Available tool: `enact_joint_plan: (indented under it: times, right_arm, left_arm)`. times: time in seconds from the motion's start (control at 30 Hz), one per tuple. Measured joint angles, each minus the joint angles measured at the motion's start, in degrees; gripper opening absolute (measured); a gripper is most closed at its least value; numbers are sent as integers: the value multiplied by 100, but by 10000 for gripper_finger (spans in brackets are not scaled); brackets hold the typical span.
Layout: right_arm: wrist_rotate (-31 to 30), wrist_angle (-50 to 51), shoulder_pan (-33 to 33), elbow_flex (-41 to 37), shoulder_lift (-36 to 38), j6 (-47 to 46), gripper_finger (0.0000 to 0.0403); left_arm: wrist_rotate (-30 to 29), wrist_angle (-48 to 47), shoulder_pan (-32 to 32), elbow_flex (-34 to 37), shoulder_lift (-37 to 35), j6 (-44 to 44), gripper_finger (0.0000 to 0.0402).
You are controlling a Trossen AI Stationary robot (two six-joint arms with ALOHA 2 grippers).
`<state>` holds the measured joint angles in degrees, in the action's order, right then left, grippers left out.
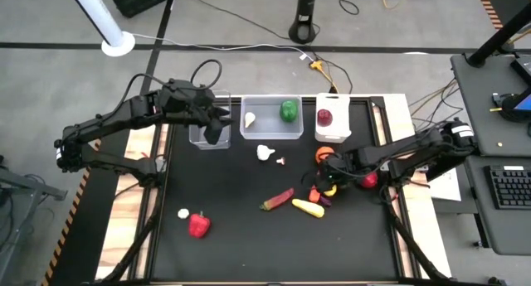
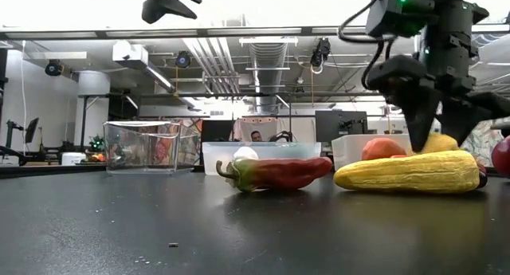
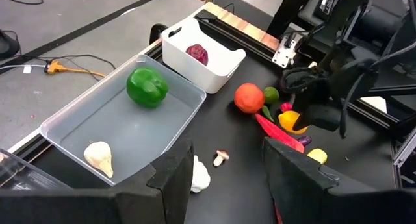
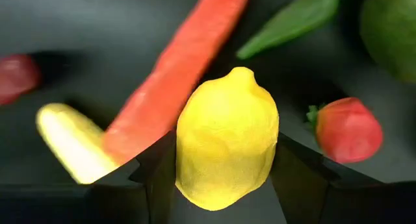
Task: Sort produce into baskets
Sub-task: Put the yellow lemon into the white bin
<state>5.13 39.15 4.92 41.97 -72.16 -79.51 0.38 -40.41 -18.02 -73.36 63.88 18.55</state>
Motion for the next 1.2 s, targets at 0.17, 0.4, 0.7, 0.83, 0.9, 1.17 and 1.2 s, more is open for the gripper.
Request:
enact_joint_plan:
  times: [0.17,0.4,0.7,0.83,0.9,1.17,1.2]
  right_arm:
    - [3,251,-198,408,48,330,203]
    - [-21,403,-885,1179,30,1273,203]
    - [-80,400,-1850,2339,-215,2594,203]
    - [-71,395,-2157,2884,-500,3139,203]
    - [-68,405,-2277,3142,-676,3407,203]
    - [-68,405,-2700,4111,-1593,4469,203]
    - [-71,406,-2746,4205,-1715,4578,203]
  left_arm:
    - [2,-113,0,2,0,49,166]
    - [7,-111,17,134,2,250,166]
    - [11,123,258,682,2,740,166]
    - [15,295,440,862,7,968,166]
    - [13,333,528,902,20,1053,166]
    - [9,490,827,914,34,1461,166]
    - [9,520,852,914,21,1536,166]
